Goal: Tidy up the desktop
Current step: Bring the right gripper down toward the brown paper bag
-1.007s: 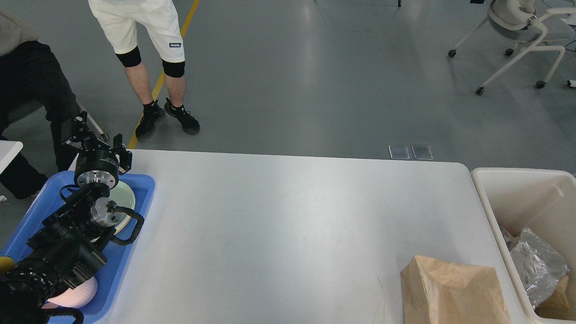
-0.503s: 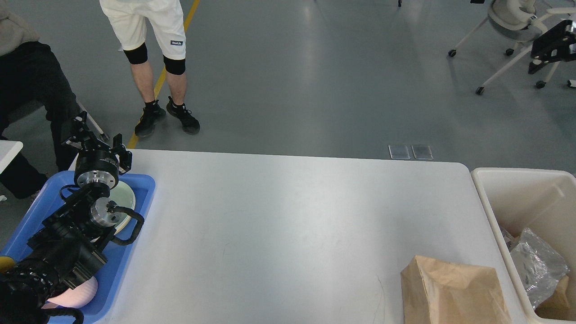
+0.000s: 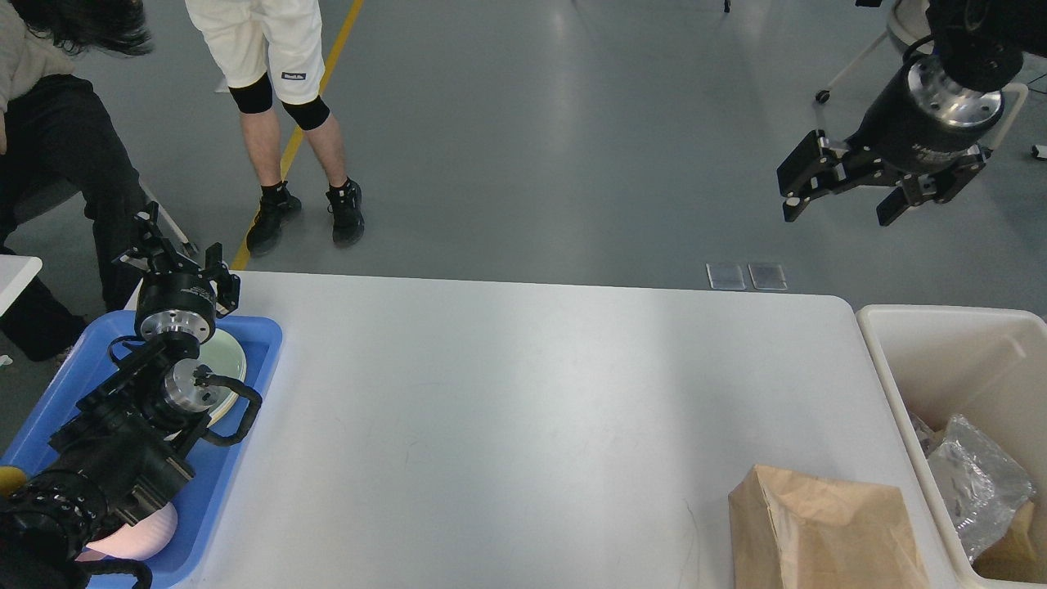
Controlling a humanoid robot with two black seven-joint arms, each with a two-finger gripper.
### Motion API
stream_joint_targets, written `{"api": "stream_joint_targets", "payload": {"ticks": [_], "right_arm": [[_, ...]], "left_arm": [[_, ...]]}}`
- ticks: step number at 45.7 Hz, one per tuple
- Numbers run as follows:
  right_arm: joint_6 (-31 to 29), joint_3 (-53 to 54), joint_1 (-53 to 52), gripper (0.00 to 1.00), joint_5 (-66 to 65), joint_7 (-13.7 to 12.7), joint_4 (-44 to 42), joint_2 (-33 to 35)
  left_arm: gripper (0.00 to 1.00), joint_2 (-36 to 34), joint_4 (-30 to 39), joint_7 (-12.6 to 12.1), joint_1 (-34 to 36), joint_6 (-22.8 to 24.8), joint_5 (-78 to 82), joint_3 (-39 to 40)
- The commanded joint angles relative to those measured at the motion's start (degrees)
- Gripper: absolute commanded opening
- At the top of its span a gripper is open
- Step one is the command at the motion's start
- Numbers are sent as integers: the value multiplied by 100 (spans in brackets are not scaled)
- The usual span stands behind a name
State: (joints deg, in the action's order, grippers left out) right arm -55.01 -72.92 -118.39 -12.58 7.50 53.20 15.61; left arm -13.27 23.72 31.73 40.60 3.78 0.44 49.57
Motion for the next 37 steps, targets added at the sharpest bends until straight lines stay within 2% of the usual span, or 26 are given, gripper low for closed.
{"api": "stream_joint_targets", "payload": {"ticks": [1,14,23,37], "right_arm": [[1,120,281,99,10,-3,313,-145],[1,111,879,99,10,-3,779,-462],[1,111,1582,97,80,-12,753,-576],[254,32,2540,97,239,-12,683,-295]], "left_arm": [[96,0,1,0,0,0,0,0],[96,0,1,0,0,0,0,0],[96,0,1,0,0,0,0,0],[96,0,-8,0,0,0,0,0]]}}
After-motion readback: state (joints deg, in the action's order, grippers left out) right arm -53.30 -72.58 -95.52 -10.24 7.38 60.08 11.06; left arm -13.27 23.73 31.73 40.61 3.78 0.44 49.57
